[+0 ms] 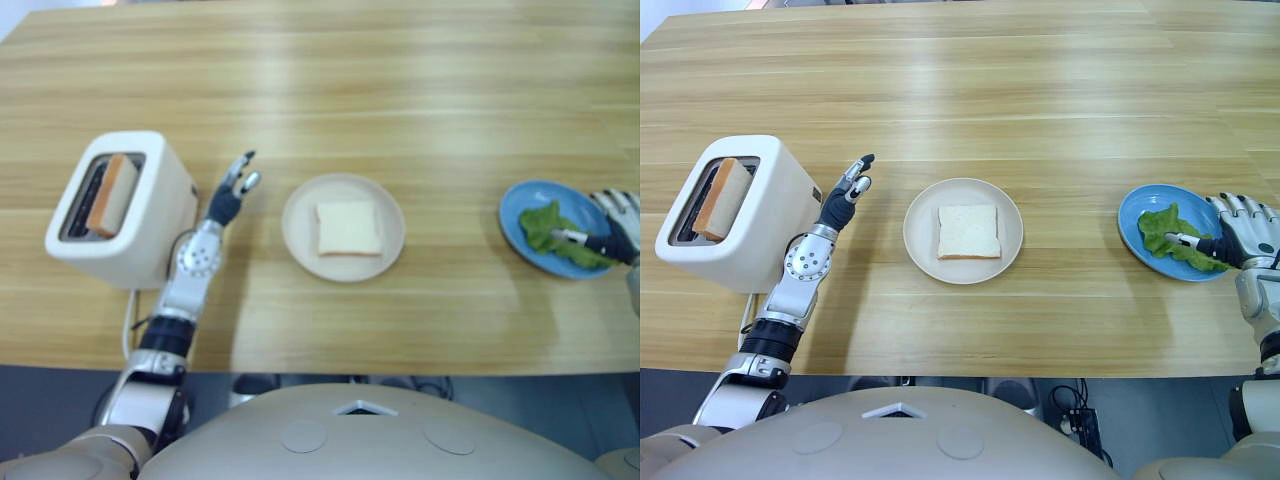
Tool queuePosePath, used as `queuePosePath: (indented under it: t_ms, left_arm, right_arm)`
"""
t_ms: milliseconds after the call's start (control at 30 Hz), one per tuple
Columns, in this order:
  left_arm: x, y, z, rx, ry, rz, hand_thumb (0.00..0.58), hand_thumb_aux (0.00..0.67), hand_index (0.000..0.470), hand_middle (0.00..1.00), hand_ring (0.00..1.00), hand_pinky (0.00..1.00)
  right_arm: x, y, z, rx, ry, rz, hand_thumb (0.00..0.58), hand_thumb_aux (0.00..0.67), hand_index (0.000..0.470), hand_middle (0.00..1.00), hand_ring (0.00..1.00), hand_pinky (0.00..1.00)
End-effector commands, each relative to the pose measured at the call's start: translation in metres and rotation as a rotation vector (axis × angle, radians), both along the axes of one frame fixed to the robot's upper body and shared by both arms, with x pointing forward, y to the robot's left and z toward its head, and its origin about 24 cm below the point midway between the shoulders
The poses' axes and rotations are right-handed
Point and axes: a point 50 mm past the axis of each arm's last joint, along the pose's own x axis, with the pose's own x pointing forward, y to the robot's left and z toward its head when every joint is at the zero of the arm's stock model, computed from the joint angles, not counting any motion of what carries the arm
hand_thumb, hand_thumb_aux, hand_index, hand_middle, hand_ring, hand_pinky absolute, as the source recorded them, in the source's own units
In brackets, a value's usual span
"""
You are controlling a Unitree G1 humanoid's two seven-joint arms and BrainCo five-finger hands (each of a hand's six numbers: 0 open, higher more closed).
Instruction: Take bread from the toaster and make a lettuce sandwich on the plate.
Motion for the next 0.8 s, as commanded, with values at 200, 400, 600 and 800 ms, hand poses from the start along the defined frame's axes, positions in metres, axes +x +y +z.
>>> queuePosePath:
  t_ms: [200,400,600,800]
  left_arm:
    - [-0.005,0.000,-0.009,0.006,0.030,0.016,0.000,0.000,0.000,0.00,0.00,0.00]
    - [-0.006,0.001,-0.012,0.010,0.039,0.020,0.000,0.000,0.000,0.00,0.00,0.00]
    - [-0.007,0.000,-0.015,0.009,0.048,0.019,0.000,0.000,0.000,0.00,0.00,0.00]
    - [-0.007,0.000,-0.016,0.009,0.052,0.022,0.000,0.000,0.000,0.00,0.00,0.00]
  right_arm:
    - [0.001,0.006,-0.015,-0.028,0.084,0.021,0.000,0.000,0.000,0.00,0.00,0.00]
    - [0.001,0.007,-0.021,-0.001,0.117,0.007,0.449,0.352,0.242,0.00,0.00,0.00]
    - [0.000,0.008,-0.025,0.034,0.126,-0.011,0.580,0.670,0.460,1.00,1.00,1.00]
    - [0.000,0.008,-0.025,0.043,0.121,-0.012,0.580,0.670,0.460,1.00,1.00,1.00]
